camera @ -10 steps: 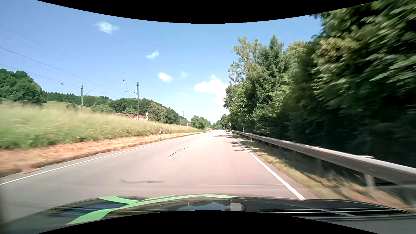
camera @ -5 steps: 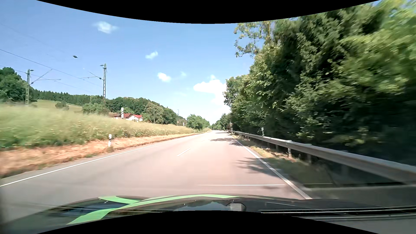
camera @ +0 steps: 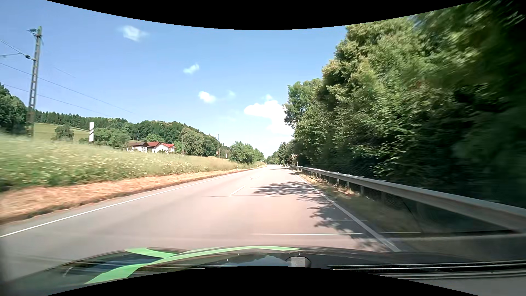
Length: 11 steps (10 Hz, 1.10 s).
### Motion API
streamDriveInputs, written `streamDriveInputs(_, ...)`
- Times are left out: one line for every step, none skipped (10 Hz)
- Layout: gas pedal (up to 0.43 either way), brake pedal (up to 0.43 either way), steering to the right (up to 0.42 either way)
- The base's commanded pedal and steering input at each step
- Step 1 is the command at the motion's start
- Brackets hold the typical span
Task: Follow the waypoints while adhering to traffic rules and regulations
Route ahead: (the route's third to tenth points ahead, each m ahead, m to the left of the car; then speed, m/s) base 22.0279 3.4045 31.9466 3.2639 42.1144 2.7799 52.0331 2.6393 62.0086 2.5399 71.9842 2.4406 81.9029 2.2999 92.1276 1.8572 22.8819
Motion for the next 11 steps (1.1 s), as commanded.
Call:
streamDriveInputs(0.358,0.0,-0.001)
streamDriveInputs(0.339,0.0,-0.001)
streamDriveInputs(0.311,0.0,-0.001)
streamDriveInputs(0.311,0.0,-0.001)
streamDriveInputs(0.311,0.0,-0.001)
streamDriveInputs(0.311,0.0,-0.001)
streamDriveInputs(0.319,0.0,-0.001)
streamDriveInputs(0.319,0.0,-0.001)
streamDriveInputs(0.319,0.0,-0.001)
streamDriveInputs(0.319,0.0,-0.001)
streamDriveInputs(0.311,0.0,-0.001)
